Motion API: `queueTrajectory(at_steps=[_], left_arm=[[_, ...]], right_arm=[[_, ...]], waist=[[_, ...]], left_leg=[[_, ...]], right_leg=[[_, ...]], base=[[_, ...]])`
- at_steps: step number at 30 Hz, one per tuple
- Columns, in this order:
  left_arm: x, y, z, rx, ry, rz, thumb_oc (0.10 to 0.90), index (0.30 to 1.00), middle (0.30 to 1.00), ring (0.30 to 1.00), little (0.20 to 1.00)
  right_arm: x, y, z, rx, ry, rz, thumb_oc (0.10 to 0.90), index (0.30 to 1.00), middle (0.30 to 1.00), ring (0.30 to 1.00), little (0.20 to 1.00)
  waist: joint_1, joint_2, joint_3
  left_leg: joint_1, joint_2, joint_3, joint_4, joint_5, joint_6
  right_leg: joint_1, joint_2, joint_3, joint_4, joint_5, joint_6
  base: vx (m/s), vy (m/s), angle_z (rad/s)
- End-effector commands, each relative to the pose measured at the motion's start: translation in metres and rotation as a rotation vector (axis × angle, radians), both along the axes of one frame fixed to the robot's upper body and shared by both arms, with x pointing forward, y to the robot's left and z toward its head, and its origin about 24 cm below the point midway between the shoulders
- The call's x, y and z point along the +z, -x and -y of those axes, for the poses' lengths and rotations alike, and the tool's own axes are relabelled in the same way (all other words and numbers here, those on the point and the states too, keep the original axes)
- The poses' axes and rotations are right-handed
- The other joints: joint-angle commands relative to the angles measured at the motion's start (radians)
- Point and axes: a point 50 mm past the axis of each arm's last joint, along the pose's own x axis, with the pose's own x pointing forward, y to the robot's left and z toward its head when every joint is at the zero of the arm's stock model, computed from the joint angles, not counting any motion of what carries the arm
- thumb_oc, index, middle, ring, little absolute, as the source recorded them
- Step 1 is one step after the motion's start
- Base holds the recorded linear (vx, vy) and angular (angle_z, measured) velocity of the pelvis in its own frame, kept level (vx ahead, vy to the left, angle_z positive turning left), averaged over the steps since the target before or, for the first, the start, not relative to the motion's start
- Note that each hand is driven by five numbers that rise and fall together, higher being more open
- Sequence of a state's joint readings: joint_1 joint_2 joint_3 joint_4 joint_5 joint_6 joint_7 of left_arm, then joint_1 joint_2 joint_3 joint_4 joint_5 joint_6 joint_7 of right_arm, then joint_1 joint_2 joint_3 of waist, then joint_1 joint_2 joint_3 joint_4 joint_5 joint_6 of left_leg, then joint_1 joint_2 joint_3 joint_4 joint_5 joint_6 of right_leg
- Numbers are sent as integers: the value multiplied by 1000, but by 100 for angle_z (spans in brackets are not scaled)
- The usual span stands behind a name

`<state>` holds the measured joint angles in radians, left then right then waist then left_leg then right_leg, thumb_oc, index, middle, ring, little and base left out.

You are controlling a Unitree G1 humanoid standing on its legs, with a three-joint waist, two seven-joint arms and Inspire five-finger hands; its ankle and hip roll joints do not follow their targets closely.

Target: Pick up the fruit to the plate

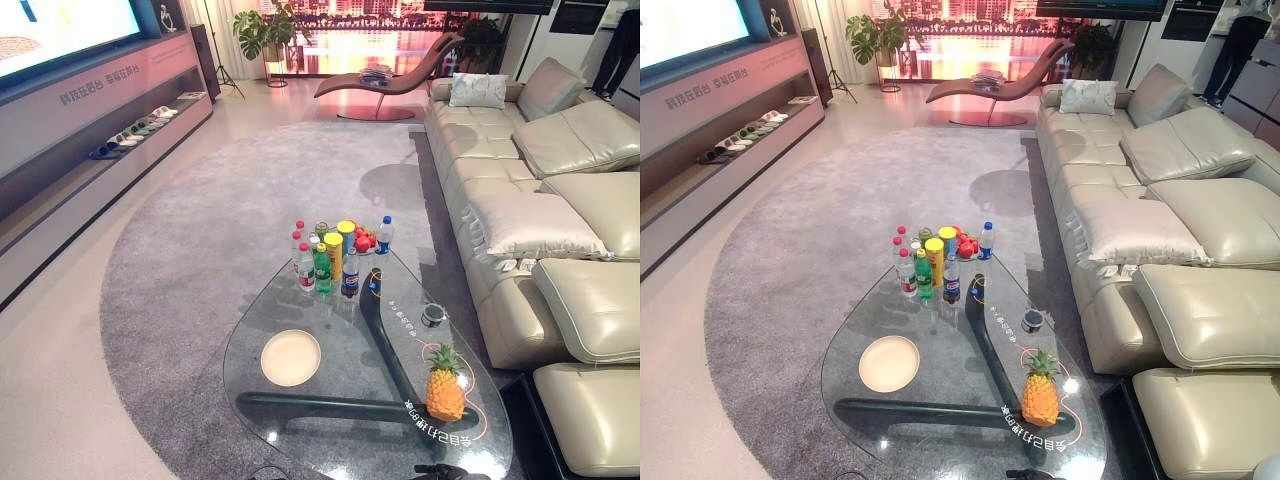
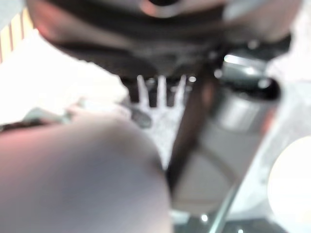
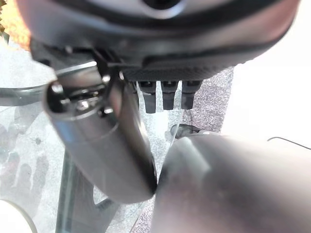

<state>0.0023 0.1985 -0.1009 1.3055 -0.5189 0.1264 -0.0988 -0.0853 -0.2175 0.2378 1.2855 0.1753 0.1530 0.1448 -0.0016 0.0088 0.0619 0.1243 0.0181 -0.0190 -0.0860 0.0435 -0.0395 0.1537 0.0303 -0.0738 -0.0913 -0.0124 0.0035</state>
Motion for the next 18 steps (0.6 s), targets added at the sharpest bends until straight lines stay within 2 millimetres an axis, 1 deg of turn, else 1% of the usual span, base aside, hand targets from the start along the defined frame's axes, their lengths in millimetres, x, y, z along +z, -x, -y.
queueTrajectory(at_steps=[1, 11, 18], left_arm=[[-1, -10, 9, -33, 26, -10, 800, 900, 900, 900, 900], [-1, -8, 8, -33, 10, -14, 800, 900, 900, 900, 900], [0, -7, 4, -16, 6, -13, 800, 900, 900, 900, 900]], right_arm=[[-4, 21, 5, 71, 64, -123, 800, 900, 900, 900, 900], [-3, 22, 12, 37, 148, -120, 800, 900, 900, 900, 900], [-1, 22, 20, -56, 203, -71, 800, 900, 900, 900, 900]], waist=[[8, -23, 6], [4, -24, 18], [-5, -31, 40]], left_leg=[[24, -26, 9, -1, -72, 0], [23, -25, 8, -1, -71, 1], [13, -21, 12, 7, -70, 2]], right_leg=[[1, -63, -22, 4, 17, 70], [-2, -59, -12, 4, 19, 69], [-14, -53, 2, 14, 19, 68]], base=[[0, 0, 0], [0, 0, 0], [0, 0, 0]])
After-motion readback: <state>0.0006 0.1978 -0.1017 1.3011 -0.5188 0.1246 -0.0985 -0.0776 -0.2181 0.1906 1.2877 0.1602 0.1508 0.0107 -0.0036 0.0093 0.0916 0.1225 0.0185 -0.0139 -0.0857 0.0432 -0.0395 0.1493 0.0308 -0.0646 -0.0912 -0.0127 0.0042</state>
